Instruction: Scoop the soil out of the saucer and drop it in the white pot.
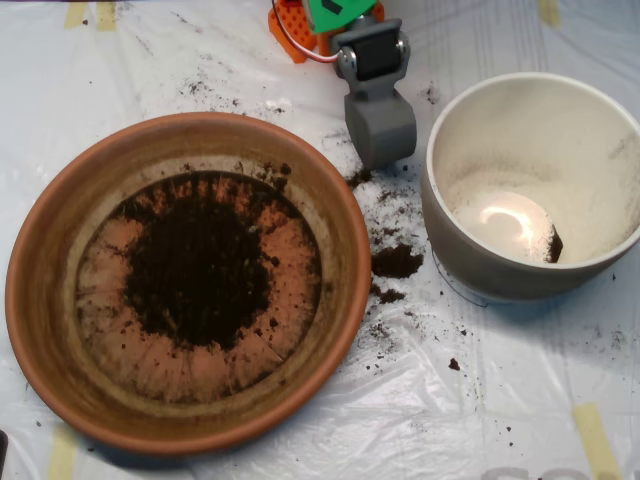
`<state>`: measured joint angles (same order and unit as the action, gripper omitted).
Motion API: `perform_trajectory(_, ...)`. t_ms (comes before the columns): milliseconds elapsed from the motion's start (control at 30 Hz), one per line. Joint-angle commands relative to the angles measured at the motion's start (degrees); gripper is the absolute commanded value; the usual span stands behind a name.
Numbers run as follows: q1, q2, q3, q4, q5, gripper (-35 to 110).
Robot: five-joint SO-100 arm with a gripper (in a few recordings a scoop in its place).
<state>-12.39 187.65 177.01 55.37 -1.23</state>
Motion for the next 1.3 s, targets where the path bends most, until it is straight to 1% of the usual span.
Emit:
perform_trajectory(0, 0.88, 4.22, 0.97, -5.36, 2.99, 0)
perform_trajectory(733, 0.97, 4.22, 0.97, -5.36, 3.08, 0)
perform_trajectory(1100, 4.31, 4.22, 0.97, -4.83, 6.59, 0)
perform_trajectory(1267, 2.64, 4.22, 0.88, -4.92, 3.96, 0)
